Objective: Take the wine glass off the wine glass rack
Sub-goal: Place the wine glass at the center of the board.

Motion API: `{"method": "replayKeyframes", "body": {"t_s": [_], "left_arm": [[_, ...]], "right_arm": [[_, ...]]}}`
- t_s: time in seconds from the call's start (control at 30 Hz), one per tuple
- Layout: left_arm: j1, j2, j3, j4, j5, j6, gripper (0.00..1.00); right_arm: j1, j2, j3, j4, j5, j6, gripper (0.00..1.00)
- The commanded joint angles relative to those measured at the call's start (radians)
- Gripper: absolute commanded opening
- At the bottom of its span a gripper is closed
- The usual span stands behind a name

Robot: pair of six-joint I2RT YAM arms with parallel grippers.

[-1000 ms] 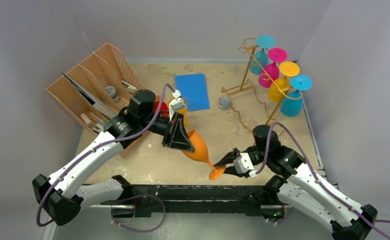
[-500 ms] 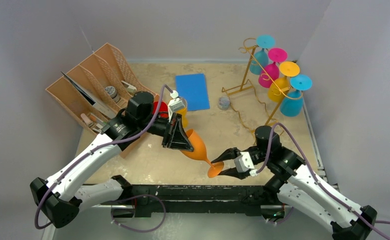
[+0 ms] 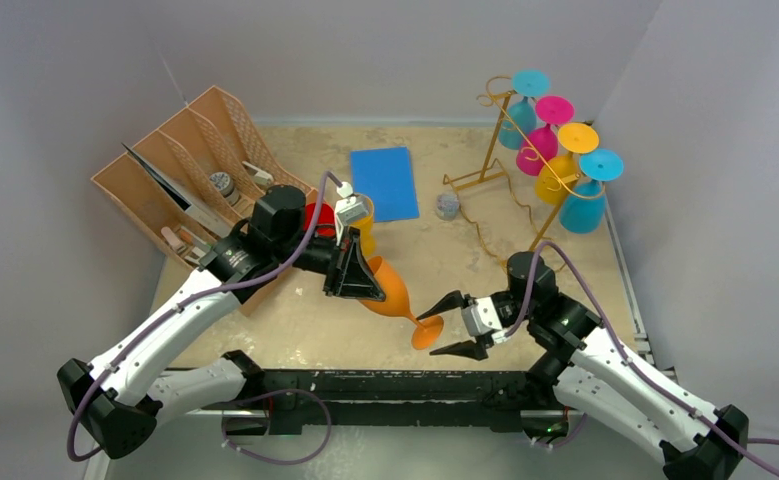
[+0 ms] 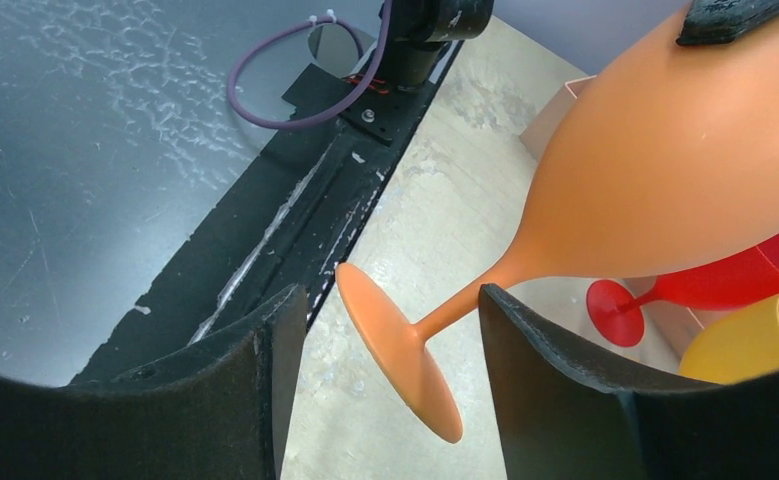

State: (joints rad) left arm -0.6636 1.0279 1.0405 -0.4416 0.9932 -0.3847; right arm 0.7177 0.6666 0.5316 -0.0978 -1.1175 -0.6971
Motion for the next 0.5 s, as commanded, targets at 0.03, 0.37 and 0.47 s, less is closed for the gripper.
{"method": "replayKeyframes", "body": {"t_s": [0.03, 0.37, 0.47], "left_arm": [[0.002, -0.006, -0.004, 0.074, 0.041, -0.008, 0.00], [0.002, -0.032, 0.017, -0.167, -0.192, 0.116, 0.00], [0.002, -0.026, 0.018, -0.235, -0.299, 0.134, 0.00]], "right_arm": [[0.000, -0.012, 0.018, -0.039, -0.014, 0.025, 0.73], [0.000, -0.008, 0.003, -0.075, 0.063, 0.032, 0.86], [-0.001, -0.019, -0.015, -0.056, 0.126, 0.082, 0.98]]}}
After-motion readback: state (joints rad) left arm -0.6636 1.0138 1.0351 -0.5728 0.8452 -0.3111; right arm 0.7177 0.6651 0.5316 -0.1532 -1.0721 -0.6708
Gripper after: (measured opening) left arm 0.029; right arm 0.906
